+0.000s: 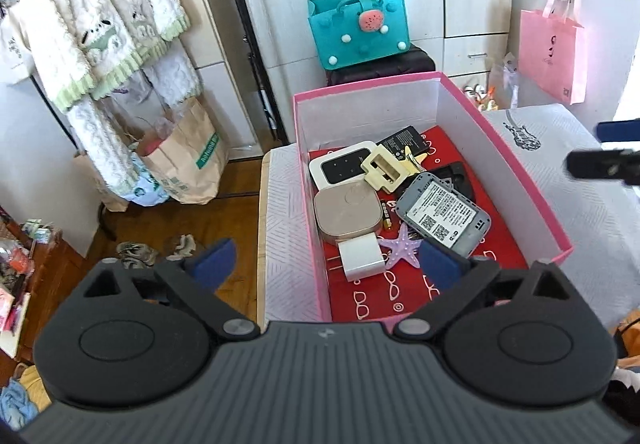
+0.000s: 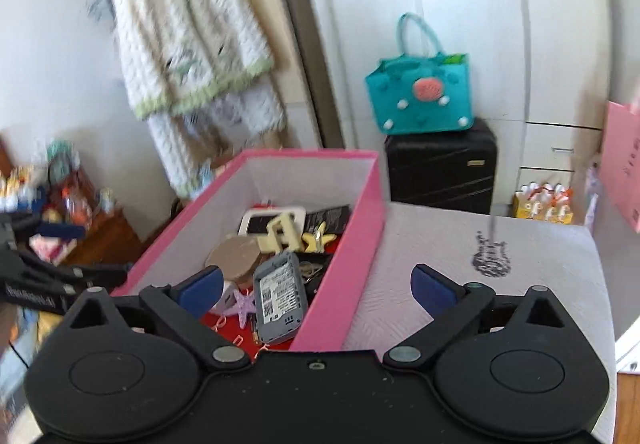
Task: Organize rigid objects
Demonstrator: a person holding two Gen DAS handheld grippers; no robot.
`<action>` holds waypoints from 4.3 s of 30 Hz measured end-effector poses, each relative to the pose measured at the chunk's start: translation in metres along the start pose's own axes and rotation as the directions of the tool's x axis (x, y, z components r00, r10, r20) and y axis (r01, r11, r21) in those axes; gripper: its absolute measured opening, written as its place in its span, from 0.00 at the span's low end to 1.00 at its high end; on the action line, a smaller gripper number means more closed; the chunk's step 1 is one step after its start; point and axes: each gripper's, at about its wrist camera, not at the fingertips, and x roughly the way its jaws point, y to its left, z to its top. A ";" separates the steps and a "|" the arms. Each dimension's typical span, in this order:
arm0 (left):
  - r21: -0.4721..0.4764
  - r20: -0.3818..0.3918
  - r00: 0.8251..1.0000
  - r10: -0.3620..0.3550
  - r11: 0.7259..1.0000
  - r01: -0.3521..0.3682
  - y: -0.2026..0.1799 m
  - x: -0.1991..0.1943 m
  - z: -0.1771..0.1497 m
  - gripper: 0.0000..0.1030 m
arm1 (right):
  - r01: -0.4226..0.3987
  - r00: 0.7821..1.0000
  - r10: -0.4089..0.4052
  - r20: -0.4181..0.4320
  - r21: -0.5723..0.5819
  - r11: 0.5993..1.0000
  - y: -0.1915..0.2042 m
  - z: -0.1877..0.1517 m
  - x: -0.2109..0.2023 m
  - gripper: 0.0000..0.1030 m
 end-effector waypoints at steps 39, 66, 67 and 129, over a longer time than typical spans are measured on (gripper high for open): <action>-0.101 0.094 0.995 0.045 0.994 -0.035 -0.100 -0.056 -0.052 0.99 | 0.232 0.954 -0.245 0.172 0.089 0.969 -0.010 -0.072 -0.125 0.98; -0.141 0.128 0.991 0.044 0.990 -0.026 -0.108 -0.064 -0.067 0.99 | 0.250 0.951 -0.266 0.159 0.110 0.962 -0.005 -0.085 -0.127 0.99; -0.144 0.130 0.990 0.050 0.989 -0.031 -0.108 -0.064 -0.067 0.99 | 0.249 0.952 -0.264 0.155 0.112 0.962 -0.005 -0.086 -0.125 0.98; -0.185 0.157 0.984 0.079 0.982 -0.049 -0.110 -0.060 -0.088 1.00 | 0.323 0.924 -0.341 0.172 0.123 0.938 -0.002 -0.105 -0.123 0.99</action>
